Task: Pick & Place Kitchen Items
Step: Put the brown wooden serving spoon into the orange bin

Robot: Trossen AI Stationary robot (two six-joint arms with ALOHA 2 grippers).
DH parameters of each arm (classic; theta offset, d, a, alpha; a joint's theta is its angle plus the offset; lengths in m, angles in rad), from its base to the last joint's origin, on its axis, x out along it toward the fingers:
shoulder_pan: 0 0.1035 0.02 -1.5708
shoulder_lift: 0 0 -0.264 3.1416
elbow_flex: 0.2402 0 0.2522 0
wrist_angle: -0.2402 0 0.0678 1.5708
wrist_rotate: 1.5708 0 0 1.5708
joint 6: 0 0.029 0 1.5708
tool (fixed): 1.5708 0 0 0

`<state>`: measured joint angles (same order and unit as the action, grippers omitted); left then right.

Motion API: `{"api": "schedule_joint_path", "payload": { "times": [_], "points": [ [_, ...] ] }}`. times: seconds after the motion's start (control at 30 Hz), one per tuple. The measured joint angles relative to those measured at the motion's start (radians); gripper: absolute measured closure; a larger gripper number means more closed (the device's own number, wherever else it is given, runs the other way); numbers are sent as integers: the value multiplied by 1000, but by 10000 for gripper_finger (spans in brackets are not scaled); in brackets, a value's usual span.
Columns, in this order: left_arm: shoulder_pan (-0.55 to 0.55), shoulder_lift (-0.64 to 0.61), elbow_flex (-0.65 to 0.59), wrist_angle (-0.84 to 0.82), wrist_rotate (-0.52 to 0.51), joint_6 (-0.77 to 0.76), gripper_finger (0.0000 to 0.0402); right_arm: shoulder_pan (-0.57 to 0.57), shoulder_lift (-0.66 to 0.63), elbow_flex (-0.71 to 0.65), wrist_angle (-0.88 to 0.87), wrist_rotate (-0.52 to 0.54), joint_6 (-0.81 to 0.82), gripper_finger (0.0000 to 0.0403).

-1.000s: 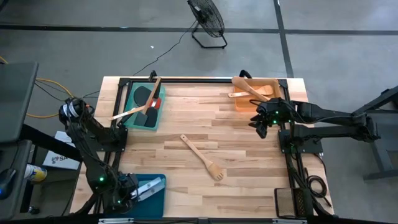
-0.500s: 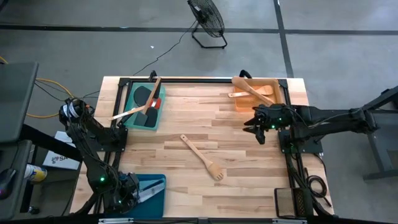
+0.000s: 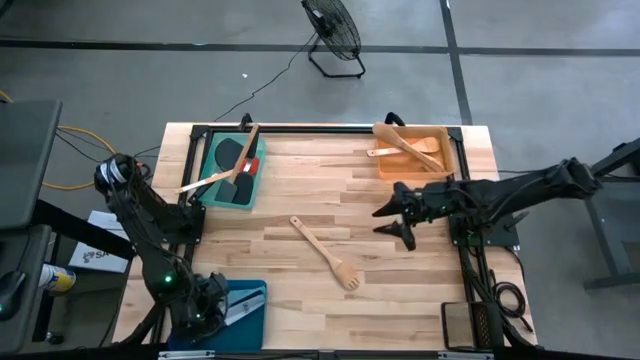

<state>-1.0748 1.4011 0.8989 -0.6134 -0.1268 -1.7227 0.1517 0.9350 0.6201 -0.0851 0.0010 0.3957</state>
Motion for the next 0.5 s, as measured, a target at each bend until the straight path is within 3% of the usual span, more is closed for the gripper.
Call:
{"api": "schedule_joint_path", "payload": {
  "times": [0.13, 0.27, 0.5],
  "points": [
    [56, -25, 0, 8, -46, 128, 190, 33, 81, 0, 105, 0, -5, 146],
    [130, -39, 0, 20, -98, 267, 190, 58, 162, 3, 220, 4, -4, 140],
    [278, -39, -1, 67, -152, 566, 190, 112, 331, 143, 160, 147, 14, 148]
  ]
}}
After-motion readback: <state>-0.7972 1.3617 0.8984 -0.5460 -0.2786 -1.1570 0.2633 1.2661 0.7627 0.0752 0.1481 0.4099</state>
